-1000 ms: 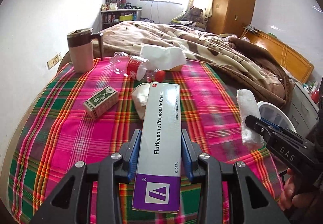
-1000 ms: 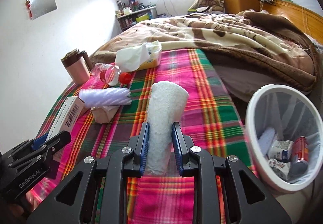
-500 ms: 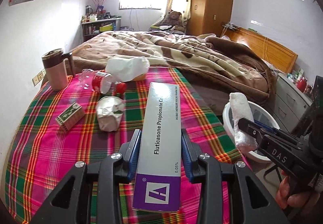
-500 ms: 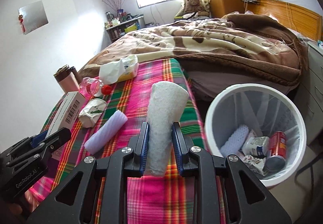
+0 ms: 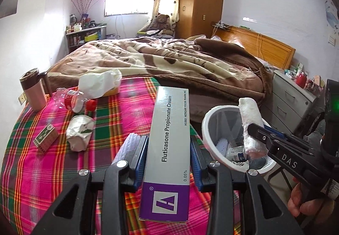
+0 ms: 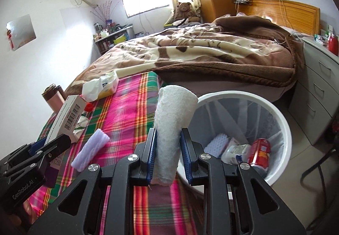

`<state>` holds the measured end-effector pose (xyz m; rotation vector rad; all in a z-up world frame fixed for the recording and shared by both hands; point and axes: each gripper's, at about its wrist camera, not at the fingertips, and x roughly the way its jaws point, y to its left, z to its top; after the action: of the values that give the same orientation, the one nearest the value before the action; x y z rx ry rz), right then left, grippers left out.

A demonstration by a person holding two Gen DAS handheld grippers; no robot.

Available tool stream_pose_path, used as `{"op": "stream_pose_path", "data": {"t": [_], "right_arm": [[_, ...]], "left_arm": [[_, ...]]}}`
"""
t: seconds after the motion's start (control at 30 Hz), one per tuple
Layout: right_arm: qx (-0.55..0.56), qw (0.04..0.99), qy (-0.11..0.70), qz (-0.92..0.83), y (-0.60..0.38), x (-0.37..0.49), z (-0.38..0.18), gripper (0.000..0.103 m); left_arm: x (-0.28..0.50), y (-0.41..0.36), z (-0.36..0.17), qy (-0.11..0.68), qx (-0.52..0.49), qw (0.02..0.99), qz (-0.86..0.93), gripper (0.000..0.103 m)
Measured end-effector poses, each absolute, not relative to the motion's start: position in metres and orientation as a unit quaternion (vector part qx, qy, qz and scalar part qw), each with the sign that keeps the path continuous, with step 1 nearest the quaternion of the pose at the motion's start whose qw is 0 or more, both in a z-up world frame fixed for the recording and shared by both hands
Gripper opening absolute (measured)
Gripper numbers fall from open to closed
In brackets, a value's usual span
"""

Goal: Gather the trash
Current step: 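Carry the cream box with the left tool while the right tool carries the paper roll over the wastebasket, then open the left tool while the right tool opens, dropping box and roll into the wastebasket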

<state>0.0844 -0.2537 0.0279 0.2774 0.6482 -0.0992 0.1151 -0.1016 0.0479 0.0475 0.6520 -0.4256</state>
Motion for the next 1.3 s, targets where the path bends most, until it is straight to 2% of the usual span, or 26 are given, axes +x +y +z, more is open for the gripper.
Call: {"op": "stream_pose_path", "data": {"t": [0.77, 1.23, 1.27, 1.3], "right_arm": [[0.159, 0.914, 0.354, -0.117, -0.33, 0.085, 0.006, 0.024], [0.15, 0.901, 0.382, -0.14, -0.354, 0.09, -0.007, 0.025], [0.15, 0.9, 0.383, -0.141, -0.354, 0.09, -0.008, 0.025], [0.151, 0.9, 0.385, -0.142, -0.355, 0.09, -0.008, 0.025]], "left_arm": [[0.137, -0.207, 0.029, 0.35, 0.05, 0.889, -0.29, 0.039], [0.146, -0.239, 0.017, 0.367, 0.061, 0.876, -0.306, 0.039], [0.146, -0.242, 0.015, 0.369, 0.063, 0.875, -0.306, 0.04], [0.147, -0.244, 0.014, 0.369, 0.065, 0.875, -0.307, 0.045]]}}
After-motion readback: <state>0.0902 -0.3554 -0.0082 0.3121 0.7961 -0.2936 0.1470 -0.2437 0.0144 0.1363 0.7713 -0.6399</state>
